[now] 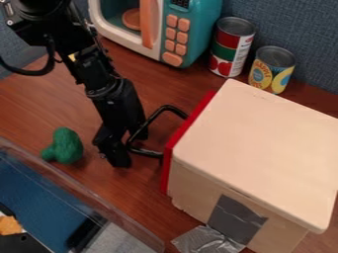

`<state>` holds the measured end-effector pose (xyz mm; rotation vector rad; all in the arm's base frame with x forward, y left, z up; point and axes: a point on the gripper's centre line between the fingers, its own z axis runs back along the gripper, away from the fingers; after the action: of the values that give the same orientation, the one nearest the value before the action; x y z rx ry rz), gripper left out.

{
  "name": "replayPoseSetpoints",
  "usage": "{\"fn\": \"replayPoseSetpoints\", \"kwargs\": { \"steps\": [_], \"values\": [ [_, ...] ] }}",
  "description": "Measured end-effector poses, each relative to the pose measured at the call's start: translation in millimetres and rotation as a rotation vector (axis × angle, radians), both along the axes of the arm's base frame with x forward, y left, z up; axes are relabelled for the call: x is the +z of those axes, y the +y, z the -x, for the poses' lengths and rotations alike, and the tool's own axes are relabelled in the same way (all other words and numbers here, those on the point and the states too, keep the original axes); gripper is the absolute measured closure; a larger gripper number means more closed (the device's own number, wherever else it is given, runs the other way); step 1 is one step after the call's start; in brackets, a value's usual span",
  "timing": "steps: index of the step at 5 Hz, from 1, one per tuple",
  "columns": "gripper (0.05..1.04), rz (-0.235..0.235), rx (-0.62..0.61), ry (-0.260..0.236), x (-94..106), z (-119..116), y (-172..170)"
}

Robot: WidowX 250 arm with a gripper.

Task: Close the drawer

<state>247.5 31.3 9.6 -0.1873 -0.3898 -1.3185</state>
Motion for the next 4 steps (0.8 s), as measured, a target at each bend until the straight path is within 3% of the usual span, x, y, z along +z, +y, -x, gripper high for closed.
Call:
{"fn": "replayPoseSetpoints", "kwargs": {
  "steps": [4],
  "values": [
    [0.083, 0.079, -0.043, 0.003, -1.9, -5.4, -38.7]
  ]
}}
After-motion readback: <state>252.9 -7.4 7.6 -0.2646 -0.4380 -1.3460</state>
